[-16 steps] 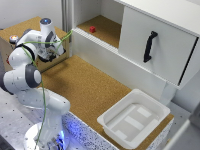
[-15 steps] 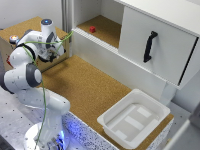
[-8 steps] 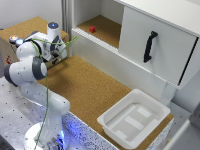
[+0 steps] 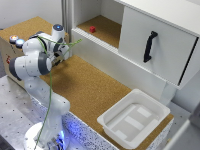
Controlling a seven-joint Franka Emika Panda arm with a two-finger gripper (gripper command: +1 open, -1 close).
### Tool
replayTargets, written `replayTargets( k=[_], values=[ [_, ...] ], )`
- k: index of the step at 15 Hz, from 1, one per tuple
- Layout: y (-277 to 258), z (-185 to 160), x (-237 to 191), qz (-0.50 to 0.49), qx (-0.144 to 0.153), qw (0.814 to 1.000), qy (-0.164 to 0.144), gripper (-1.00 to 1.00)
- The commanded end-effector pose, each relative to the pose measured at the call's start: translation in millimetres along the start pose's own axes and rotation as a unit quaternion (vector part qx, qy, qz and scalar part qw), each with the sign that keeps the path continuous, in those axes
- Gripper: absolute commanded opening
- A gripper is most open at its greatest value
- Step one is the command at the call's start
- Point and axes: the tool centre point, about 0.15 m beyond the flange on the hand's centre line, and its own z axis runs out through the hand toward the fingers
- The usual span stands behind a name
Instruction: Pull the drawer
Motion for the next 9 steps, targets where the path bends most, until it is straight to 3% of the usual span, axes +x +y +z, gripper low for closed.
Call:
replayTargets(
  k=[1, 9],
  values=[
    [-6.2, 6.2, 6.5, -0.019, 0.04, 0.998, -0.04, -1.0],
    [-3.6, 6.4, 1.2, -0.022, 0.051, 0.998, -0.039, -1.0]
  ],
)
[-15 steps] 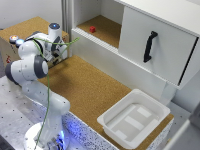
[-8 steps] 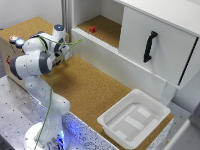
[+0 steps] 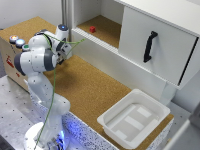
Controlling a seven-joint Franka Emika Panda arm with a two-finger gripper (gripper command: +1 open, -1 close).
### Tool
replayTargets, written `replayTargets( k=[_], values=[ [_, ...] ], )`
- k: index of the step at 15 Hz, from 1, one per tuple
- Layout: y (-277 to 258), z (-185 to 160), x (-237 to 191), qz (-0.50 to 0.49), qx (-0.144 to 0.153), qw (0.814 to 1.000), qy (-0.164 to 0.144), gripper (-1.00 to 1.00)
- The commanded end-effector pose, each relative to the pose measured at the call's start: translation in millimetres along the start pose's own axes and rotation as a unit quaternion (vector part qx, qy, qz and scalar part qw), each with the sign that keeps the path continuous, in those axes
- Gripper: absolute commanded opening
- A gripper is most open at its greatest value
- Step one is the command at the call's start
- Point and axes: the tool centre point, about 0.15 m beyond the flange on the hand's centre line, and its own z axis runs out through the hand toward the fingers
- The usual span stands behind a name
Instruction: Pull the drawer
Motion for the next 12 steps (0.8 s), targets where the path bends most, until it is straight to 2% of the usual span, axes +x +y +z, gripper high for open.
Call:
replayTargets(
  k=[1, 7, 12],
  values=[
    [5.4, -1.0, -5.6, -0.007, 0.038, 0.999, -0.021, -1.0],
    [44.0, -9.2, -24.1, 0.019, 0.047, 0.999, -0.01, -1.0],
    [90.3, -18.4, -23.5, 0.032, 0.042, 0.999, -0.008, -1.0]
  ],
)
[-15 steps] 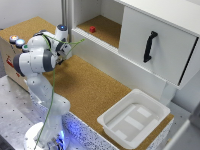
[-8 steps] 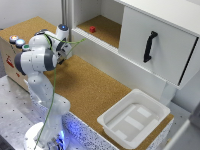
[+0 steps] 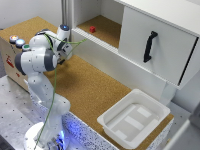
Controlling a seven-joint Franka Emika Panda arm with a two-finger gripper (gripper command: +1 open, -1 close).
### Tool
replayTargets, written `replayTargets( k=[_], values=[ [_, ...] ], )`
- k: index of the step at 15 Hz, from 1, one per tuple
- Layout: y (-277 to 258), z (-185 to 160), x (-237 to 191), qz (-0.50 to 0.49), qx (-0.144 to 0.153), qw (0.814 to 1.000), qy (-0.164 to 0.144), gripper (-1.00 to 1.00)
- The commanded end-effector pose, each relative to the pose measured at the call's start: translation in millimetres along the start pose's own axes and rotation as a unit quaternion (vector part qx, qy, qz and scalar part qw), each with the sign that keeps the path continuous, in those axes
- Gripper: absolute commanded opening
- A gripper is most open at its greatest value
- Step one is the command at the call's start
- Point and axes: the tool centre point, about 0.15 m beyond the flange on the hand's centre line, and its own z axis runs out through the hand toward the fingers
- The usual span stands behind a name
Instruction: Pull the drawer
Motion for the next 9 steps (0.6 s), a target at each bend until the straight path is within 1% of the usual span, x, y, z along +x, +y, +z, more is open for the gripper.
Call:
replayTargets(
  k=[1, 6, 9],
  values=[
    [70.4, -8.2, -13.4, 0.002, 0.042, 0.999, 0.012, -1.0],
    [115.6, -22.4, -3.3, 0.013, 0.035, 0.999, 0.012, -1.0],
    [142.7, -32.3, 1.5, 0.029, 0.03, 0.999, 0.02, -1.0]
  ],
)
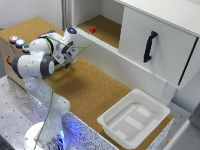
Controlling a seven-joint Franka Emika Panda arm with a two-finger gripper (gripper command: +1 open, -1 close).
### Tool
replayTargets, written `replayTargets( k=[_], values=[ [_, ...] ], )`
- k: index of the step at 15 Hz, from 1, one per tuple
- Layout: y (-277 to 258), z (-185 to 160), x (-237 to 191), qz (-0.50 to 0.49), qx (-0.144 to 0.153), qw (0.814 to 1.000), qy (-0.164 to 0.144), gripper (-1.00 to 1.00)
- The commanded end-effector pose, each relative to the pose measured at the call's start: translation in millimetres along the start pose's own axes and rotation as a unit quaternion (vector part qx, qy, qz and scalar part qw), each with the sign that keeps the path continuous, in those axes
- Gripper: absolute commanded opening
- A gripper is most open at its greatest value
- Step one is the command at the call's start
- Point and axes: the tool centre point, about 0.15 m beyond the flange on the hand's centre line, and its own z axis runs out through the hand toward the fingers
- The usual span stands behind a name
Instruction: Pull the drawer
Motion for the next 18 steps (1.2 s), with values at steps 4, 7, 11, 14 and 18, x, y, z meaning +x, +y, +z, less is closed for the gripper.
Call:
replayTargets(
  k=[4, 7, 11, 14, 18],
  values=[
    [90.0, -20.1, 8.3, 0.029, 0.008, 0.999, 0.019, -1.0],
    [105.8, -29.3, 9.9, 0.043, -0.001, 0.999, 0.026, -1.0],
    [115.0, -48.3, 12.7, 0.052, -0.021, 0.998, 0.038, -1.0],
    [107.6, -63.2, 7.9, 0.036, -0.026, 0.998, 0.037, 1.0],
    [82.7, -85.3, -10.1, -0.021, -0.03, 0.999, 0.025, 1.0]
  ],
)
